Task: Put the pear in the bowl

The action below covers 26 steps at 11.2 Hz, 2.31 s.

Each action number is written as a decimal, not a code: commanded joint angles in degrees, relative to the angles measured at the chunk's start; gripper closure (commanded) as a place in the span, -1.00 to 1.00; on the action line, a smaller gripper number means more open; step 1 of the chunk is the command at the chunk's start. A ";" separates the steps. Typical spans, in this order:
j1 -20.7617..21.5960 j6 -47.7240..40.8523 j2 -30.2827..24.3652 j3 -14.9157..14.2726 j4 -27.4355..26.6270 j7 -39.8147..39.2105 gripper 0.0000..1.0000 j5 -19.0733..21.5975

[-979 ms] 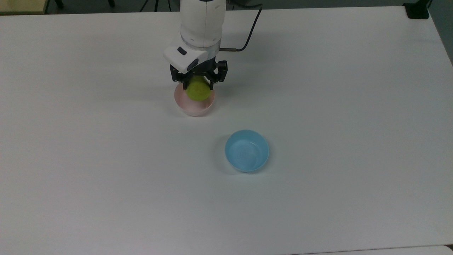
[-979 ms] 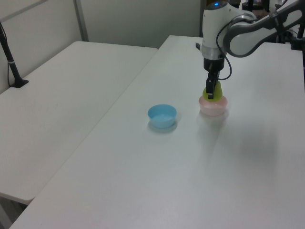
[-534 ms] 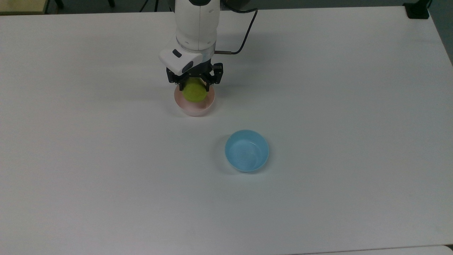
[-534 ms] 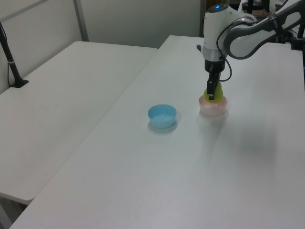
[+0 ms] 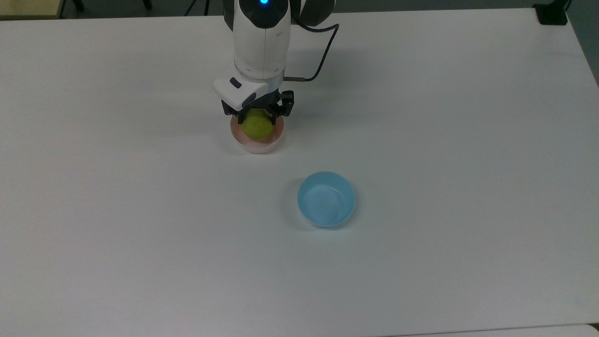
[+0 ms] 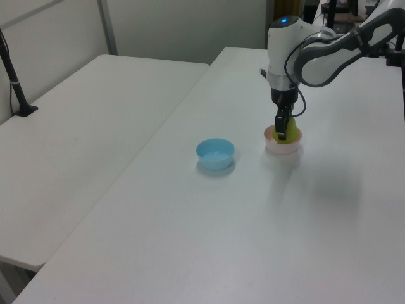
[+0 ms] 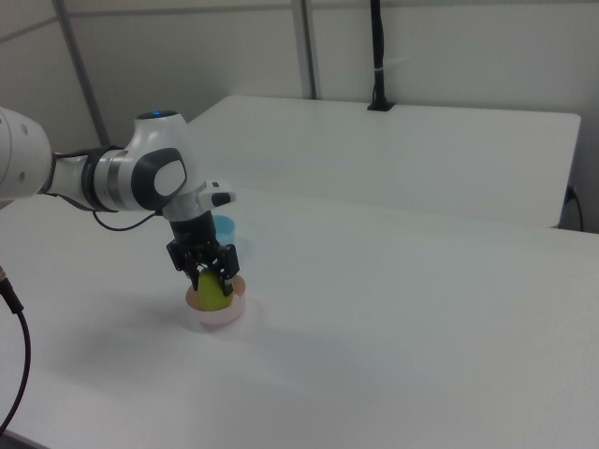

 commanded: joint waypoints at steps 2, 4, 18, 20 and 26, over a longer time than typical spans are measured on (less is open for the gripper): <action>-0.45 2.08 -0.23 -0.18 -0.62 1.12 -0.27 -0.16; -0.45 2.08 -0.23 -0.18 -0.62 1.12 -0.32 -0.16; -0.45 -21.20 -7.34 -0.70 18.00 0.77 -1.00 -0.24; -0.89 -23.49 -9.71 -1.32 18.28 1.29 -1.00 0.19; -3.97 -26.84 -10.08 -0.44 20.39 1.30 -1.00 4.42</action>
